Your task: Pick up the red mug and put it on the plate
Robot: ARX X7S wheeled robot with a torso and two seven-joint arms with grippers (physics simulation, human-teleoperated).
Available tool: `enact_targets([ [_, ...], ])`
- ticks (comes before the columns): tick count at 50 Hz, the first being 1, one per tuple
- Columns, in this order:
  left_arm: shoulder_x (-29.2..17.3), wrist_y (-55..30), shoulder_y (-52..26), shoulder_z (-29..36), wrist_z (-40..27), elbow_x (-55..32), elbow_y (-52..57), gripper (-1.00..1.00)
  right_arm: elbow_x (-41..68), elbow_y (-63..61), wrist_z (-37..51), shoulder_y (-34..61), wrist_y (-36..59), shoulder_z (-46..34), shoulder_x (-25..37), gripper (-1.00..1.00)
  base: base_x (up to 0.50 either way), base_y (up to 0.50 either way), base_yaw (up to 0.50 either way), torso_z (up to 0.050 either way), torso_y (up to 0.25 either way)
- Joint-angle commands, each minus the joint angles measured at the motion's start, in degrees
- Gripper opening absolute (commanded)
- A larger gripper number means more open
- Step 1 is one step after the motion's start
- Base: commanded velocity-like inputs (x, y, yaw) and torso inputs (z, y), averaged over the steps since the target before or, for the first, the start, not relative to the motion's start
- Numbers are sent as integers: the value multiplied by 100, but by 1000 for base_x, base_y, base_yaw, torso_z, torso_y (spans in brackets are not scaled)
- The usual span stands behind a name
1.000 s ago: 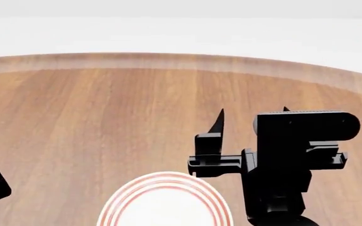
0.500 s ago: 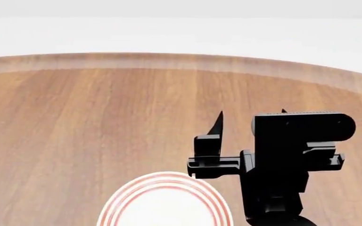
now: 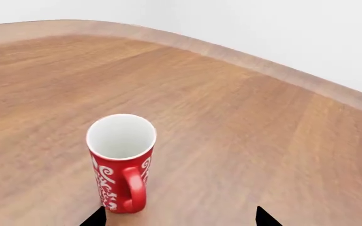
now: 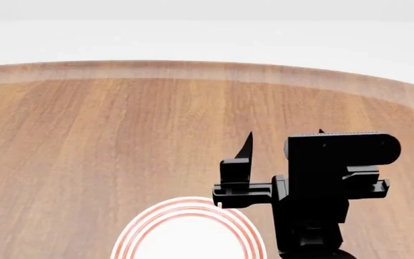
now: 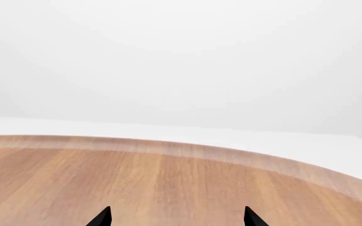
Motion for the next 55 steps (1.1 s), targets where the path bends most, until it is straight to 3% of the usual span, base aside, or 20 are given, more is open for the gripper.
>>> enact_targets([
  [1,-126,196,-389,35,48,118,-816,100,16,63,4,-32,-78,-42,11,100,0,0,0,0,0],
  [36,-447,733,-1407,83,205,324,-2875,100,71,201,42,-82,-235,-147,57,100,0,0,0,0,0],
  [55,-714,1210,-2282,82,521,390,-4687,100,115,219,73,-110,-283,-193,82,100,0,0,0,0,0],
])
